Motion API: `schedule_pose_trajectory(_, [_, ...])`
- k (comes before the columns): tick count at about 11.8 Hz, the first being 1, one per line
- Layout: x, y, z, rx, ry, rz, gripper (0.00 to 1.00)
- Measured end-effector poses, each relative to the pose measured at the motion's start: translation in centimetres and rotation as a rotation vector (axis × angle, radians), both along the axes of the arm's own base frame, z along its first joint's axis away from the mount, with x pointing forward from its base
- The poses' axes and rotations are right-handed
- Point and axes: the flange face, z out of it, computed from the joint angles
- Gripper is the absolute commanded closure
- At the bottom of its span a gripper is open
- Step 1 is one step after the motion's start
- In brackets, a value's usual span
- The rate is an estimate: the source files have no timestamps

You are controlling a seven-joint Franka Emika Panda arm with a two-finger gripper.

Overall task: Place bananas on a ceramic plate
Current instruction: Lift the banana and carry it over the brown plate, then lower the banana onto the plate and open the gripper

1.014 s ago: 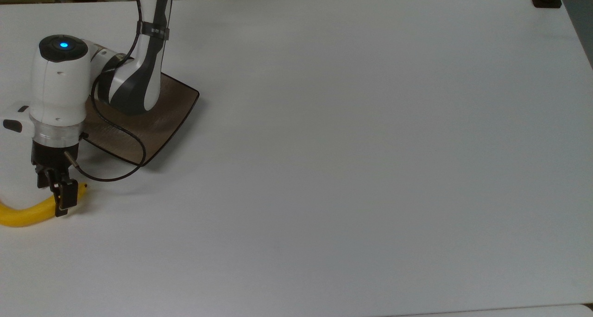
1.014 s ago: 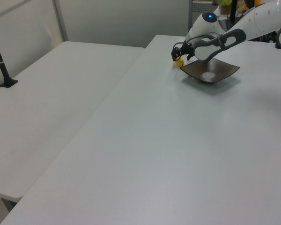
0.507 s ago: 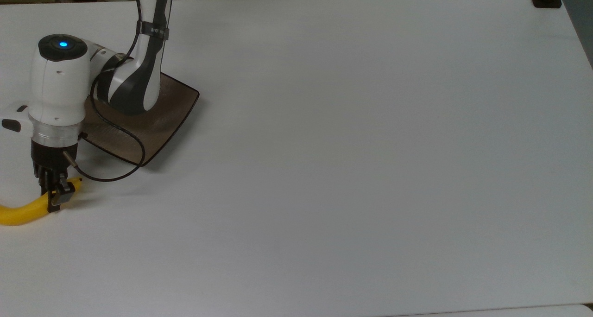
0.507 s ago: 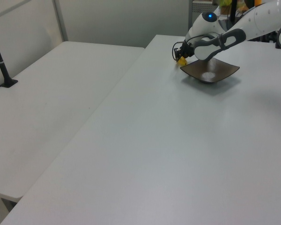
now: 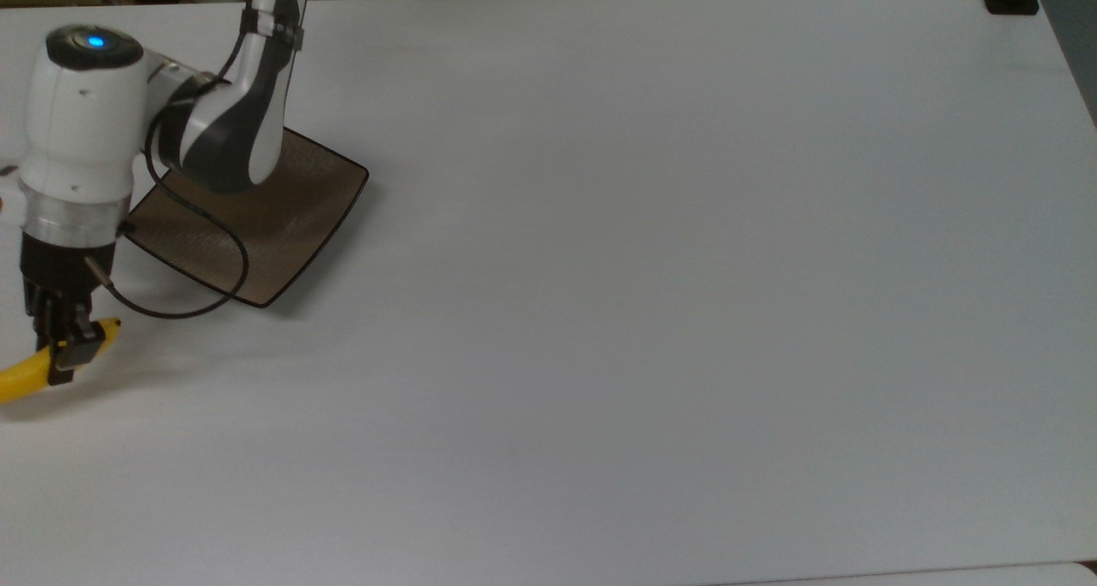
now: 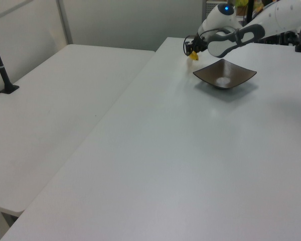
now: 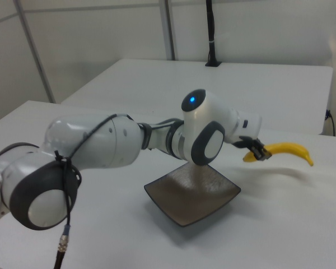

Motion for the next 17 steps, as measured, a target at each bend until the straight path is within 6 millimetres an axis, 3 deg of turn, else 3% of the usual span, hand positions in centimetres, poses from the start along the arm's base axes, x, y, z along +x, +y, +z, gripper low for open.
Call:
schedule_pose_trajectory(2, [-1.6, 0.4, 3.4, 0.011, -0.010, -0.002, 0.93])
schedule_pose_trajectory(6, [-5.2, 5.1, 7.0, 0.071, 0.133, 0.072, 0.97])
schedule_pose_trajectory(11, [-10.9, 9.9, 7.1, 0.082, 0.250, 0.182, 0.95])
schedule_pose_trajectory(12, [-12.0, 10.9, 7.3, 0.083, 0.274, 0.203, 0.78])
schedule_pose_trajectory(14, [-13.4, 12.5, 7.5, 0.088, 0.351, 0.241, 0.00])
schedule_pose_trajectory(17, [-14.3, 12.9, 7.1, 0.090, 0.444, 0.282, 0.00])
